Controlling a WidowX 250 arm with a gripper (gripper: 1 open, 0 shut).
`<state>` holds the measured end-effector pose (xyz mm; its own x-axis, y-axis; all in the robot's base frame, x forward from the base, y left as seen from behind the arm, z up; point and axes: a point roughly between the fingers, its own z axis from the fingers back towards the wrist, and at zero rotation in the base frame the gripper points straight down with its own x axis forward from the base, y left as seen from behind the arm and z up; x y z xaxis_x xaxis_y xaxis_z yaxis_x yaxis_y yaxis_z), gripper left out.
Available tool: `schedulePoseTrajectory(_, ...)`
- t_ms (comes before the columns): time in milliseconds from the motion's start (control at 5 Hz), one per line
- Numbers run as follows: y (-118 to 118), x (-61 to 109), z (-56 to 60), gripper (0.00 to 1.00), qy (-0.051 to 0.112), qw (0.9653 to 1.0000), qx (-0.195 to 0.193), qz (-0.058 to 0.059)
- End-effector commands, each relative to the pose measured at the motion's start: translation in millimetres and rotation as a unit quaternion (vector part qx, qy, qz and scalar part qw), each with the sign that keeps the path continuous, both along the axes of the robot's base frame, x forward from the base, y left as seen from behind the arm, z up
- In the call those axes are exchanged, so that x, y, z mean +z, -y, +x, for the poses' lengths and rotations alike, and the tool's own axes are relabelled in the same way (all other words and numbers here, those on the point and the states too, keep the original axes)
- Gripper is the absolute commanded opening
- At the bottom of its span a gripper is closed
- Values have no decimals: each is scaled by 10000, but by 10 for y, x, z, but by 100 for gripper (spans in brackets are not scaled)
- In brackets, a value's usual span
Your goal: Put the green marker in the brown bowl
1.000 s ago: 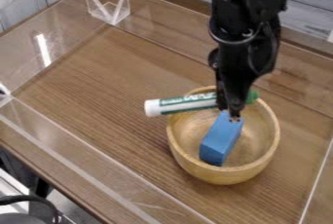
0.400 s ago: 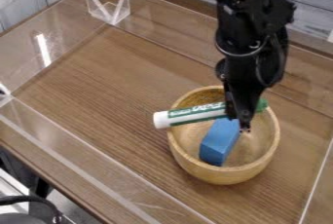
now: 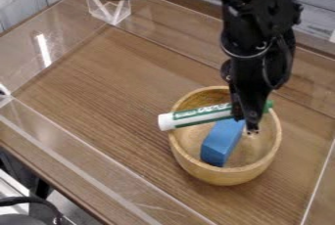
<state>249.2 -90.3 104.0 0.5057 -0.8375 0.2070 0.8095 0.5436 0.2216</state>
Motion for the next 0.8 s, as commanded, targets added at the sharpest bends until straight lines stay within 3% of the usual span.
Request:
schedulePoseTrajectory(0,51,173,54,0,353,9993,21,-140)
schedulePoseTrajectory(200,64,184,58,0,405,9990,72,-176)
schedulePoseTrajectory(400,57,197,59,100,377,9990,130,-206)
schedulePoseTrajectory(600,48,188,60,100,343,9990,175,-210)
